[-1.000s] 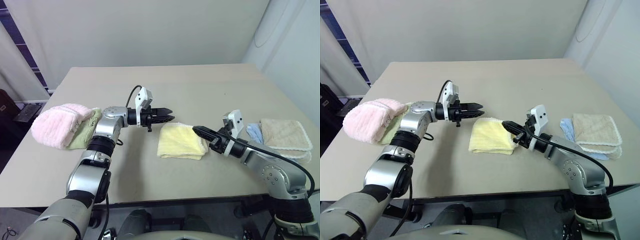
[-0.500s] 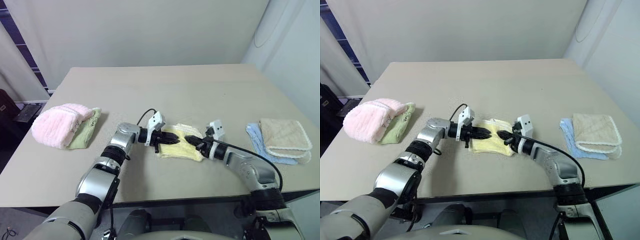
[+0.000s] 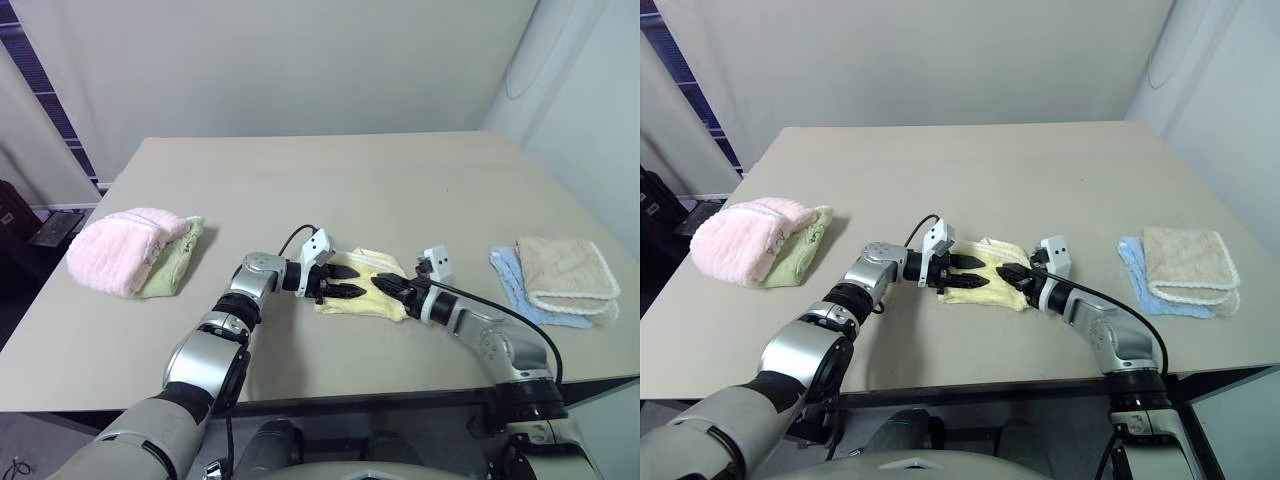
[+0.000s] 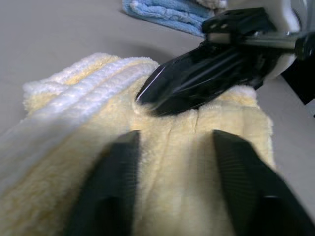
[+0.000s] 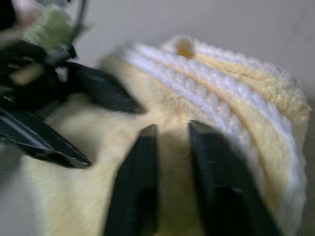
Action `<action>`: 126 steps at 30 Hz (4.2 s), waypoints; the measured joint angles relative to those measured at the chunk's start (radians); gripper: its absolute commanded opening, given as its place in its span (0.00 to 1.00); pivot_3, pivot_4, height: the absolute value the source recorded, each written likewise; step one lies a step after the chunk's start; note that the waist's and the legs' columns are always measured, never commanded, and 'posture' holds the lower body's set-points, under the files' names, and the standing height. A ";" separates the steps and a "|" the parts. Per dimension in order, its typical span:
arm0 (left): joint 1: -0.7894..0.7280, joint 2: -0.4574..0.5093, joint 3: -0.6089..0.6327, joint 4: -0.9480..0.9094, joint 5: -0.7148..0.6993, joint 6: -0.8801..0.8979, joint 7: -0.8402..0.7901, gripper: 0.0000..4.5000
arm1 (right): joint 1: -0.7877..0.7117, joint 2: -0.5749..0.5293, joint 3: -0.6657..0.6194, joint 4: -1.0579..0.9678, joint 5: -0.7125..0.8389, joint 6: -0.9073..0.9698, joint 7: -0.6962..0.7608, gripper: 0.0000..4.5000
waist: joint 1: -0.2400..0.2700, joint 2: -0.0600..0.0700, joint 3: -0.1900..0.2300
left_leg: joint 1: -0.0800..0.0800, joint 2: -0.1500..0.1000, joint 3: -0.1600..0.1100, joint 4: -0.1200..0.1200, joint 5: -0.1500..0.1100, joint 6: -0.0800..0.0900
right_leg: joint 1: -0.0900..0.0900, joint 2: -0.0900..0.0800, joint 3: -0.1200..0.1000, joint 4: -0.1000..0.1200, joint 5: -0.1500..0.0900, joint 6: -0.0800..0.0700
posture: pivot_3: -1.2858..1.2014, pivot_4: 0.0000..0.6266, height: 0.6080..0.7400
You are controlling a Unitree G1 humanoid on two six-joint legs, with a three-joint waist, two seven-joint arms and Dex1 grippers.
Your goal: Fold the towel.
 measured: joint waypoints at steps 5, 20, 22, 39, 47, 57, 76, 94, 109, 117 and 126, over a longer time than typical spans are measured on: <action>-0.006 0.041 0.021 -0.050 -0.012 0.027 -0.040 1.00 | -0.011 -0.044 -0.095 -0.075 0.134 0.155 0.010 0.84 | 0.000 0.000 0.000 | -0.001 0.000 0.000 0.000 0.000 0.000 | -0.001 0.000 0.000 0.000 0.000 0.000 | 0.52 0.00 0.93; 0.161 0.168 0.056 -0.496 -0.095 0.237 -0.059 1.00 | -0.211 -0.204 -0.171 0.324 0.279 0.590 0.106 0.99 | -0.008 0.000 0.000 | -0.006 0.000 0.000 -0.002 0.000 0.002 | -0.002 -0.001 0.001 -0.002 0.000 0.000 | 0.52 0.00 0.93; 0.183 0.176 0.056 -0.533 -0.101 0.249 -0.047 1.00 | -0.225 -0.185 -0.144 0.354 0.264 0.590 0.117 0.99 | -0.013 0.000 0.000 | -0.006 0.000 0.000 -0.002 0.000 0.001 | -0.002 -0.001 0.001 -0.002 0.000 0.000 | 0.52 0.00 0.93; 0.235 0.193 0.022 -0.626 -0.114 0.286 0.025 1.00 | -0.345 -0.023 -0.051 0.491 0.153 0.565 0.161 0.62 | -0.055 0.001 -0.001 | -0.004 0.000 0.000 -0.002 0.000 0.000 | -0.002 0.000 0.001 0.000 0.001 0.001 | 0.52 0.00 0.93; 0.234 0.213 0.031 -0.622 -0.130 0.279 0.061 1.00 | -0.331 0.011 -0.135 0.457 0.166 0.607 0.124 0.02 | -0.054 -0.001 -0.002 | 0.000 0.000 -0.001 -0.004 -0.001 0.000 | -0.002 0.000 0.001 -0.001 0.001 -0.001 | 0.52 0.00 0.93; 0.195 0.177 0.026 -0.552 -0.130 0.240 0.072 1.00 | -0.152 0.239 -0.551 -0.102 0.425 0.582 -0.260 0.00 | -0.024 0.002 0.000 | -0.007 -0.001 0.000 -0.008 0.000 0.000 | -0.013 0.000 0.002 0.000 0.003 0.002 | 0.52 0.00 0.93; 0.111 0.089 0.011 -0.352 -0.115 0.143 0.050 1.00 | 0.084 0.190 -0.878 -0.375 0.769 -0.037 -0.868 0.00 | -0.023 0.003 0.000 | -0.002 0.000 0.002 -0.013 0.004 0.005 | -0.005 0.000 0.002 -0.001 0.001 0.000 | 0.52 0.00 0.93; 0.111 0.096 0.011 -0.333 -0.105 0.125 0.053 1.00 | 0.116 0.173 -0.744 -0.101 0.736 -0.137 -0.950 0.44 | -0.022 0.004 0.000 | -0.001 0.000 0.003 -0.012 0.004 0.005 | -0.002 -0.001 0.002 -0.003 0.001 -0.001 | 0.52 0.00 0.93; 0.101 0.099 0.011 -0.303 -0.105 0.126 0.049 1.00 | 0.250 0.210 -0.777 -0.283 0.970 -0.169 -1.056 1.00 | -0.016 0.004 0.000 | -0.002 0.000 0.002 -0.013 0.004 0.005 | -0.002 -0.001 0.001 -0.005 0.000 0.000 | 0.52 0.00 0.93; 0.034 0.085 0.028 -0.257 -0.109 0.106 0.044 1.00 | 0.626 0.271 -0.710 -0.609 1.148 -0.170 -0.968 1.00 | -0.024 0.006 0.000 | -0.004 0.000 0.002 -0.013 0.003 0.006 | -0.002 -0.001 0.001 -0.009 0.000 0.000 | 0.52 0.00 0.93; 0.056 0.159 0.080 -0.318 -0.165 0.189 -0.028 1.00 | 0.758 -0.092 -0.535 -0.787 0.705 -0.120 -0.601 1.00 | -0.025 0.009 0.000 | -0.003 0.001 0.003 -0.014 0.001 0.003 | -0.002 -0.003 -0.002 -0.016 0.002 -0.003 | 0.52 0.00 0.93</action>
